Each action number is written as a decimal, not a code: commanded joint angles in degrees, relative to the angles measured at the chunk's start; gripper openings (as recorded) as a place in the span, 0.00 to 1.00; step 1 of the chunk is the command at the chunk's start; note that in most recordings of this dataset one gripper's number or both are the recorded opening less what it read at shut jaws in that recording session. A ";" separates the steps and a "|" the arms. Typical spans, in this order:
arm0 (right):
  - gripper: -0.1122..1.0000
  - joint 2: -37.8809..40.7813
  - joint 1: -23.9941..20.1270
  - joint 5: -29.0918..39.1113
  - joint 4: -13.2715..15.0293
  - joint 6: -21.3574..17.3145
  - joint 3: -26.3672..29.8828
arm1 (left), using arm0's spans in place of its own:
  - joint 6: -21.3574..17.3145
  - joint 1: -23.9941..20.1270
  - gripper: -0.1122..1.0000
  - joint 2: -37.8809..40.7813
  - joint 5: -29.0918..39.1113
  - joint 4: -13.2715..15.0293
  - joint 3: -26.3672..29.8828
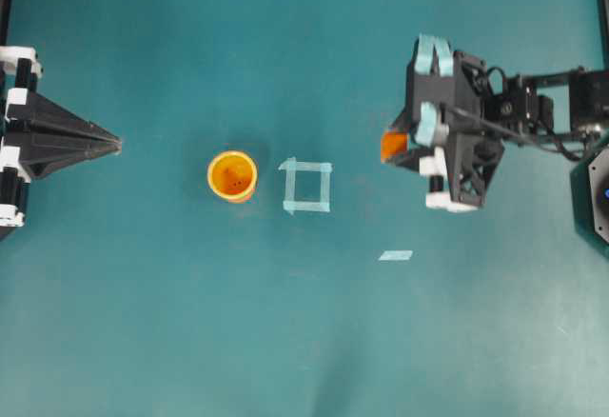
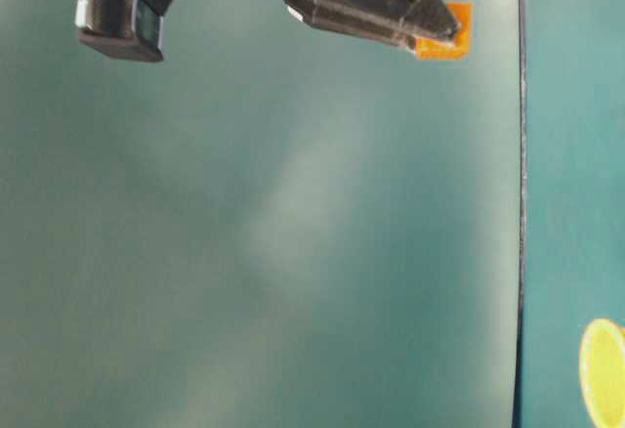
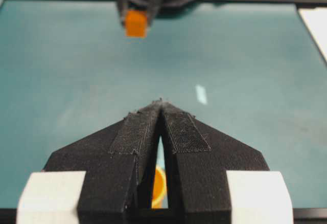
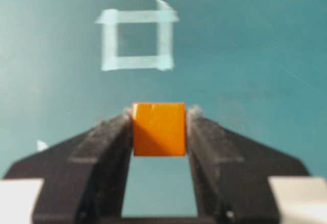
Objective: Move the block backward with right arm.
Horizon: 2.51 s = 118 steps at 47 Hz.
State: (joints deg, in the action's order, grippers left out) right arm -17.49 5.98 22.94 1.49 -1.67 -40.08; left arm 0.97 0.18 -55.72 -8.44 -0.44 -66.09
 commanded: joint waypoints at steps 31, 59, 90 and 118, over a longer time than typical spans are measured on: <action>0.46 6.59 18.37 4.83 -0.09 -2.72 10.55 | 0.35 -0.09 0.10 0.00 -0.26 -0.09 1.76; 0.46 12.39 31.20 5.71 -0.09 -2.72 19.51 | 0.35 -0.09 0.10 0.00 -0.26 -0.09 1.76; 0.46 13.01 34.89 5.27 0.09 -2.64 20.83 | 0.35 -0.09 0.10 0.26 -0.26 -0.09 1.76; 0.46 13.01 34.89 5.27 0.18 -2.64 20.83 | 0.35 -0.09 0.10 0.26 -0.26 -0.09 1.93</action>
State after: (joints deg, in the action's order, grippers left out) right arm -3.78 40.61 28.74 1.58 -4.31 -21.01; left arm 1.32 0.09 -55.81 -8.44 -0.44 -66.01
